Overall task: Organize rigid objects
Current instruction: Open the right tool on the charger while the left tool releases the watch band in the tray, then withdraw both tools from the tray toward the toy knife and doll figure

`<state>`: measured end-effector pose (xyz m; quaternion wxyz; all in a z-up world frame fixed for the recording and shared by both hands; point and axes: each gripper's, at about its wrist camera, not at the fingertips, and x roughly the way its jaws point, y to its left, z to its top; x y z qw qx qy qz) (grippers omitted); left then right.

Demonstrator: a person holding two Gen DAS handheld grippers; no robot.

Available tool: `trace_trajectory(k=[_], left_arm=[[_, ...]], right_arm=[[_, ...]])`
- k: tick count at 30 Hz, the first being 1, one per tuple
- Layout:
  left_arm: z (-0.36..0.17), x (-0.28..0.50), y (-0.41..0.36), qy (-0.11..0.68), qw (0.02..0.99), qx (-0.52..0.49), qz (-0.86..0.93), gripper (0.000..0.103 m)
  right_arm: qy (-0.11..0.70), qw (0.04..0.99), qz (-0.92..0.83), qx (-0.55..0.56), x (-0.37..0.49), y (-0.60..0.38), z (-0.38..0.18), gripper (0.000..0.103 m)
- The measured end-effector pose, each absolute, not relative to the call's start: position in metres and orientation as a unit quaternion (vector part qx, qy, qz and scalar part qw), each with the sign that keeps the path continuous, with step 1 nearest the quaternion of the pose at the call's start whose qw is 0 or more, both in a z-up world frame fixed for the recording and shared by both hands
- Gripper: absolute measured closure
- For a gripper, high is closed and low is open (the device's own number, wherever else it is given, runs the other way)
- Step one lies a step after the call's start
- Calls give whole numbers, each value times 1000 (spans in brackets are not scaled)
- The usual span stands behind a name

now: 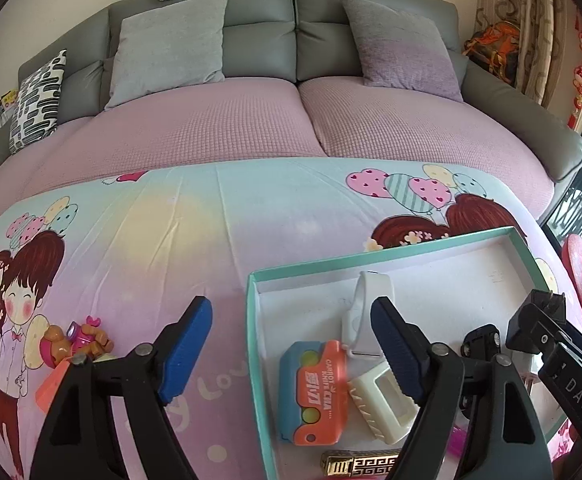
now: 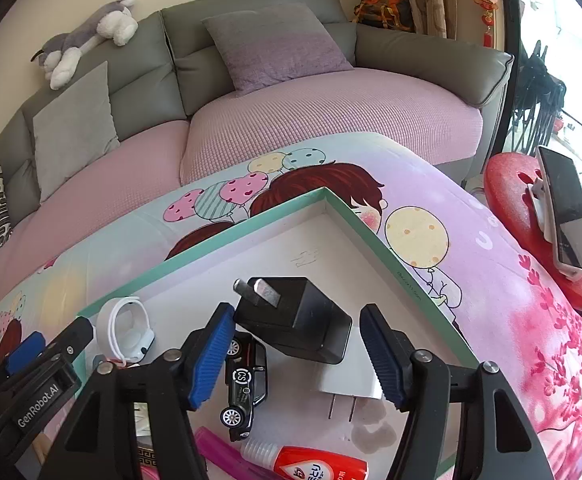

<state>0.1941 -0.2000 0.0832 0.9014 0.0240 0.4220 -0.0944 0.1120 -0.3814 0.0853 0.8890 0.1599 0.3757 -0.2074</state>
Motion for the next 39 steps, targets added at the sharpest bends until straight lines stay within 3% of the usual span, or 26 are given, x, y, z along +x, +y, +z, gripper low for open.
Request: trace_trajectory(k=[5,12,39], left_arm=[[78,199,-185,434,899,14,-64,17],[71,205,-164,448,894,-7,-26,17],[69,210,-93,457,888,-31,48,16]], right_arm=[[375,890,-209,155,113,-380,85,25],[378,891,-206,147,116,-377,83,1],[381,898,-191,108,125,-346,94,0]])
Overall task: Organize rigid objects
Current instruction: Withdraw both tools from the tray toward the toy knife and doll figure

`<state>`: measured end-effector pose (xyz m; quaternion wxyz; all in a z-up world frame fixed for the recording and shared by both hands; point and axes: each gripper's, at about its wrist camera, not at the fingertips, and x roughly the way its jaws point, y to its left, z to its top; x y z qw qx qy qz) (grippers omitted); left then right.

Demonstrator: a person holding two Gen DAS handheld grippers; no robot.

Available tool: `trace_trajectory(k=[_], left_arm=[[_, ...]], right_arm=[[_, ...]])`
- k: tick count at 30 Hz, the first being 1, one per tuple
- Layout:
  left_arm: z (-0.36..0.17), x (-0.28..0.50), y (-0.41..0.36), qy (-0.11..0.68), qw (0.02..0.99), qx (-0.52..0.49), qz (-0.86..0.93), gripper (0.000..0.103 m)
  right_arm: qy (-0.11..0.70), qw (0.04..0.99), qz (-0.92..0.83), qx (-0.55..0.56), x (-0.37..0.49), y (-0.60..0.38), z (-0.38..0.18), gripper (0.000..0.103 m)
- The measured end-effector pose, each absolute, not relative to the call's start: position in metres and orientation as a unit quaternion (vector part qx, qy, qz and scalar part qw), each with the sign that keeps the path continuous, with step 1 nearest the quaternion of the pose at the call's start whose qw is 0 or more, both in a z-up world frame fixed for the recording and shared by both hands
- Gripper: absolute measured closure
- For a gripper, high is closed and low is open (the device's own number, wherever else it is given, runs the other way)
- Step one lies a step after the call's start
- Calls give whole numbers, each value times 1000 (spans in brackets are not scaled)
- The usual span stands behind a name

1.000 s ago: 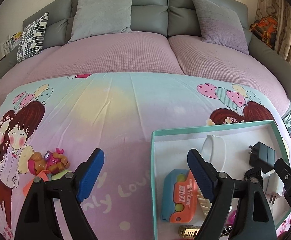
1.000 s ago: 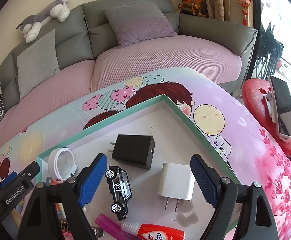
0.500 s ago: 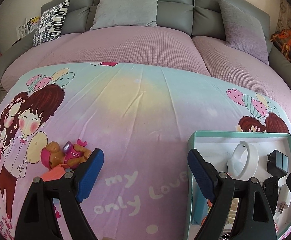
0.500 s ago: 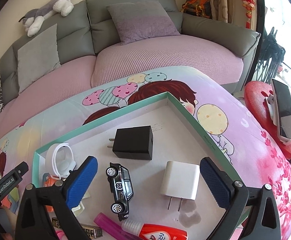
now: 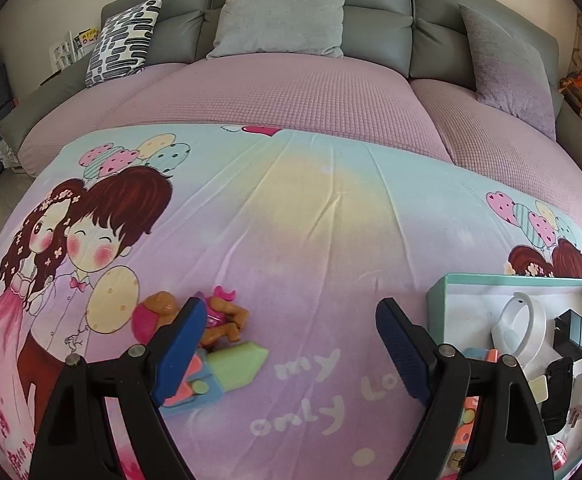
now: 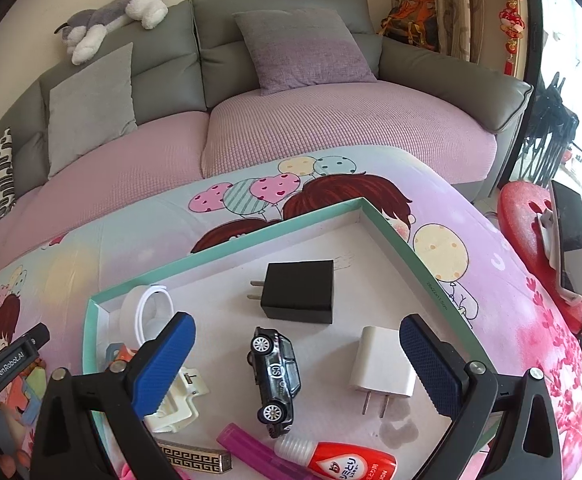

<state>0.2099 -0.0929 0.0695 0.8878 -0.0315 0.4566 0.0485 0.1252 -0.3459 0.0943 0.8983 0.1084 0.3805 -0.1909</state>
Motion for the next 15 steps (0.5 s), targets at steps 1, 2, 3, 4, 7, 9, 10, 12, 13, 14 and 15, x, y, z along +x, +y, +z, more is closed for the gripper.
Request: trace_trajectory(k=[1,2,3,4,7,9,10,12,13,14,15], left_arm=[[72,209,-88,454,889,-32,53,16],[74,208,-82,451,890,-34,58,16],[76,206,-77,448,891,-36,64,16],[79,205,-71,446,892,-38,69,14],[84,201,-55,437,894,-44,85,4],[87,197,-43,433,895,-51,94,4],[89,196,-38,431,895,-55,98,4],[90,194,-27,430,895,-60,105,4],[90,192,-21,430,894,-62,109,4],[90,191,-15,431,893,-65,113,4],[89,189,-9,431,892,-67,117,4]], right_arm=[[380,900,-187,106,127,-342,95,0],[379,902,-182,104,128,-337,96,0],[377,903,-176,102,130,-332,97,0],[376,905,-169,101,131,-326,99,0],[374,911,-142,99,135,-308,100,0],[374,914,-128,92,138,-295,101,0],[374,915,-125,87,139,-288,102,0],[373,917,-117,78,141,-276,103,0],[371,919,-112,75,142,-271,104,0],[371,920,-107,72,143,-265,104,0],[370,921,-101,70,144,-259,104,0]])
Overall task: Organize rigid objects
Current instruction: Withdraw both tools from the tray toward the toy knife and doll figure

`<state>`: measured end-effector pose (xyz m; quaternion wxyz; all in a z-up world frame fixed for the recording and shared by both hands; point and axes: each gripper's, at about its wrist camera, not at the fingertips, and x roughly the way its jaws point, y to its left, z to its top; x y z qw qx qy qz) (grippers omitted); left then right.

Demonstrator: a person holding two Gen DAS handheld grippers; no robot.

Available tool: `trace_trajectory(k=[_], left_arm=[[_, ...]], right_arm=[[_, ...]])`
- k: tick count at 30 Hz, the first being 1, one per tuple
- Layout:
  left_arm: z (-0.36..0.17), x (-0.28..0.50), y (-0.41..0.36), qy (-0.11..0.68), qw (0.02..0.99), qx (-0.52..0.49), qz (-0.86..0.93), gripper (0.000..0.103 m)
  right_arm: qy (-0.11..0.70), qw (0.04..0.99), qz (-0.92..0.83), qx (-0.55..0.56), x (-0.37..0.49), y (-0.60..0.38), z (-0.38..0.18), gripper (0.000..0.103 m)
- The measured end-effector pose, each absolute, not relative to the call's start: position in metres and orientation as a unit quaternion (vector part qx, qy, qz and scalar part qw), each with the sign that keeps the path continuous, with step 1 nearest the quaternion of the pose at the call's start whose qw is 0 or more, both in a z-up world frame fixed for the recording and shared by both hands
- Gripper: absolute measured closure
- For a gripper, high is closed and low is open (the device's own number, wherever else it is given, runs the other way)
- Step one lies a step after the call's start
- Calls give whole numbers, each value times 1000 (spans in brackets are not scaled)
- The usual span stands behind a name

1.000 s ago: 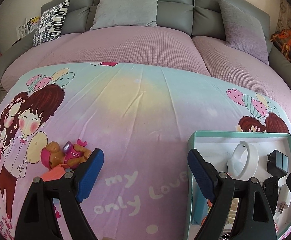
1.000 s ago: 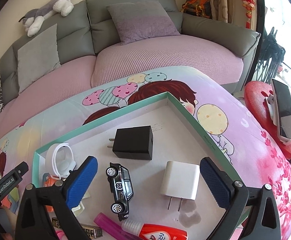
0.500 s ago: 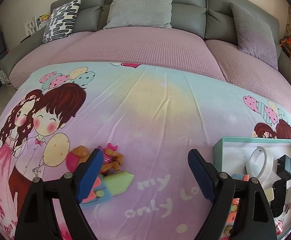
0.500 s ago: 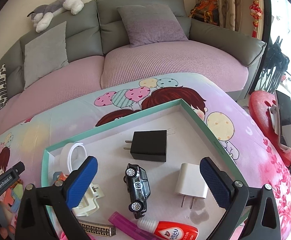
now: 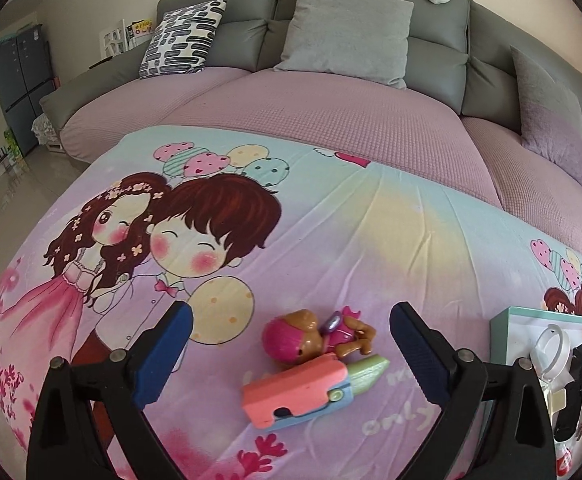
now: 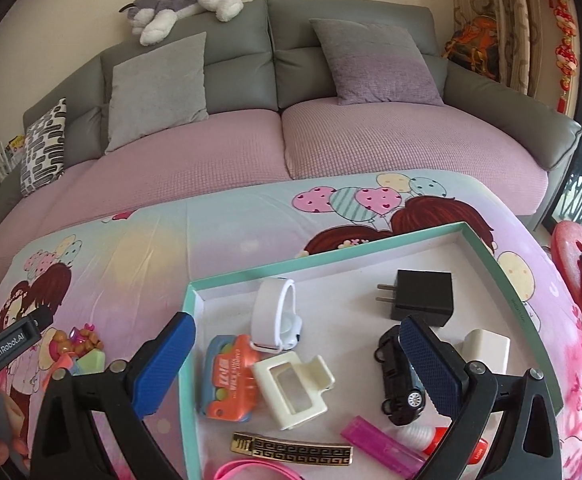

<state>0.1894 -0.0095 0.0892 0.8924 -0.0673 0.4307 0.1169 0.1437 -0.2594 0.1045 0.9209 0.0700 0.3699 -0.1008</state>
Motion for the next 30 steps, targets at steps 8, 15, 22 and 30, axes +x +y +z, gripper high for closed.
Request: trace_trajectory(k=[8,15,22,30], left_arm=[[85,177,43,433,881,-98,160,4],[81,166,82,435,872,-127,185,4],[71,161,102,447,863,-143,189,4],[51,157,100,477,851,-141,169,4]], right_arm=[[374,925,-55,47,154,-210,99,0],[378,925,0,29,160,-161,92,0],[395,917,51,0,165,-114,75,0],[429,899,85,8,168,-91,55,0]])
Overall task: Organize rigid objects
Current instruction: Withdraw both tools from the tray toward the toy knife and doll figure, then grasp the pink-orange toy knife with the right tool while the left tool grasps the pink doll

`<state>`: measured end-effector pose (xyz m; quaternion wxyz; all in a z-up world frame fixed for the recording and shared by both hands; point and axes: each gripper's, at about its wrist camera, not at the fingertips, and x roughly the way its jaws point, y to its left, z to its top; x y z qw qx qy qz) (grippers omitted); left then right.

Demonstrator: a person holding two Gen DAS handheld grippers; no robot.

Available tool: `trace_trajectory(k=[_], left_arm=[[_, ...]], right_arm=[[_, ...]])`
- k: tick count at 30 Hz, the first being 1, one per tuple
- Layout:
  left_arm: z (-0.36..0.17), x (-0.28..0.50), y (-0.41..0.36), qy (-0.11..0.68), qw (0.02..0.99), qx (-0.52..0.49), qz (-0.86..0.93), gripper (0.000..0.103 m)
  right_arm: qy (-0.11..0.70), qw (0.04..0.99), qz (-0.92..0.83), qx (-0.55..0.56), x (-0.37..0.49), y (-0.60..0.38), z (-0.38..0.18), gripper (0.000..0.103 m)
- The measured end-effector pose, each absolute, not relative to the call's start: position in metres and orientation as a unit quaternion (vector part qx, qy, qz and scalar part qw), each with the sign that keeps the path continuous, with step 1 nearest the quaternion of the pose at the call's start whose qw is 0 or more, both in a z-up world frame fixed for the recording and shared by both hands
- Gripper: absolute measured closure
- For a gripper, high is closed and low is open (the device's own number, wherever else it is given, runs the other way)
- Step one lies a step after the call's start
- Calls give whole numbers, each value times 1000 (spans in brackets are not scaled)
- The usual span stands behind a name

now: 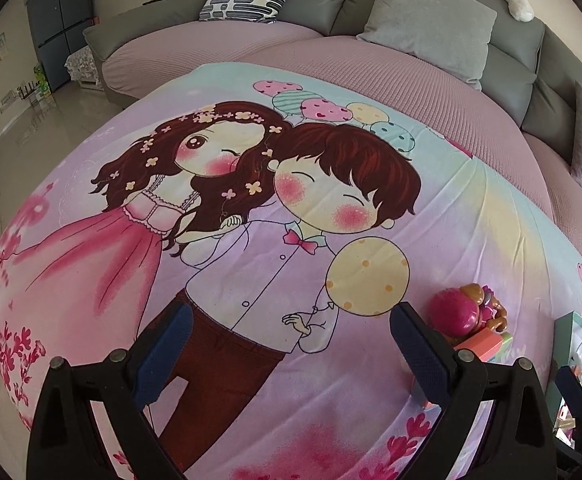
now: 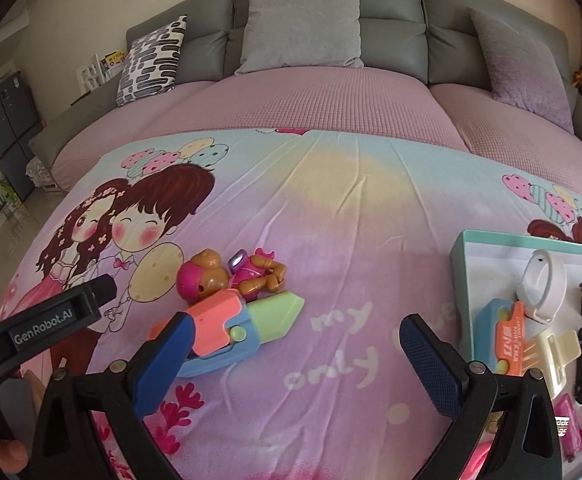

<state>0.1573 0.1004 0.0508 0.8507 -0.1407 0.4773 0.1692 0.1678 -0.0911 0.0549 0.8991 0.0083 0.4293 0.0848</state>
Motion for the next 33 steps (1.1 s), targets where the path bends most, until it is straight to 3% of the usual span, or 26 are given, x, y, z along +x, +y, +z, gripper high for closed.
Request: trace_trajectory(k=[33], left_arm=[[24,153,139,498,827,-178,190,4]], right_arm=[[464,877,125,14,176,-50,18,0]])
